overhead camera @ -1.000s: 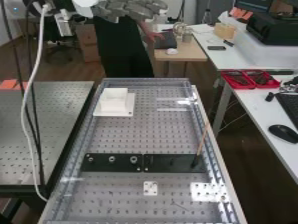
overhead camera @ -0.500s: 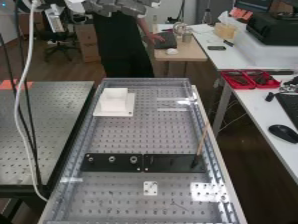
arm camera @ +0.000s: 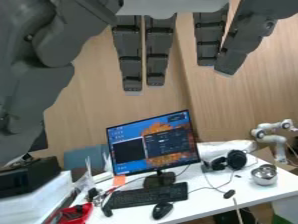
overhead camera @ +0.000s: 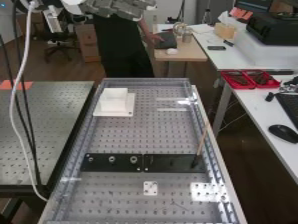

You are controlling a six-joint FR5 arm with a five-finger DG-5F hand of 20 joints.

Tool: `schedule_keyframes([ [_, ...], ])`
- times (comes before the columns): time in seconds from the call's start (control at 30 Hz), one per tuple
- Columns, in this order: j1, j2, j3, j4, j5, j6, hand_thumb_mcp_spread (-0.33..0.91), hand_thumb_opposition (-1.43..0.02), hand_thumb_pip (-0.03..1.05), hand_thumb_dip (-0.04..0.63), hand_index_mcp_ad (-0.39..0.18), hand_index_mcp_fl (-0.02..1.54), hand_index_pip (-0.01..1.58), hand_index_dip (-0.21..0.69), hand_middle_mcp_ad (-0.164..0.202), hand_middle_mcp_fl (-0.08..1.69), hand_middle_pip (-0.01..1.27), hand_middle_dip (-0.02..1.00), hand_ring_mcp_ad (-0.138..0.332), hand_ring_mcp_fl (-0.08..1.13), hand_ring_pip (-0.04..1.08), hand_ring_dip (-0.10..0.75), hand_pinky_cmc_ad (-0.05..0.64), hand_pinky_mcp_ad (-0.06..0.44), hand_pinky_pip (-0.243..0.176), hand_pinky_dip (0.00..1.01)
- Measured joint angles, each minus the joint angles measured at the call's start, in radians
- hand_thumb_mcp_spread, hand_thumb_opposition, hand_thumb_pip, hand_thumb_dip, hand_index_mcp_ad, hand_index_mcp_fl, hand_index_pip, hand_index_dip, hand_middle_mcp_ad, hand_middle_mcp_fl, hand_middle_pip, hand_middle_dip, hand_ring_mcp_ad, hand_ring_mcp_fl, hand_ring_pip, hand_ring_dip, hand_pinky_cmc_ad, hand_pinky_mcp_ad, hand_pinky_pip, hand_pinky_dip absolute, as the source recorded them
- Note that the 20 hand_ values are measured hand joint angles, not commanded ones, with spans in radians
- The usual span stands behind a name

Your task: Grab the drill bit and place it in the clear container

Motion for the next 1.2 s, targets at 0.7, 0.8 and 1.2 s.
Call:
schedule_keyframes([
  [0.7, 0.007, 0.006, -0.005, 0.005, -0.001, -0.006, 0.27, -0.7, 0.27, 0.054, -0.026, 0.44, 0.04, 0.407, 0.024, 0.25, 0.12, 0.28, 0.278, 0.03, 0.11, 0.122, 0.365, 0.232, -0.075, 0.32],
  [0.8, 0.007, 0.007, -0.006, 0.006, -0.004, -0.004, 0.27, -0.7, 0.27, 0.054, -0.026, 0.44, 0.04, 0.407, 0.024, 0.25, 0.12, 0.28, 0.279, 0.03, 0.11, 0.126, 0.363, 0.23, -0.075, 0.32],
  [1.2, 0.007, 0.01, -0.008, 0.009, 0.003, -0.007, 0.28, -0.7, 0.26, 0.054, -0.026, 0.44, 0.04, 0.41, 0.024, 0.24, 0.12, 0.28, 0.281, 0.03, 0.11, 0.126, 0.367, 0.23, -0.075, 0.32],
])
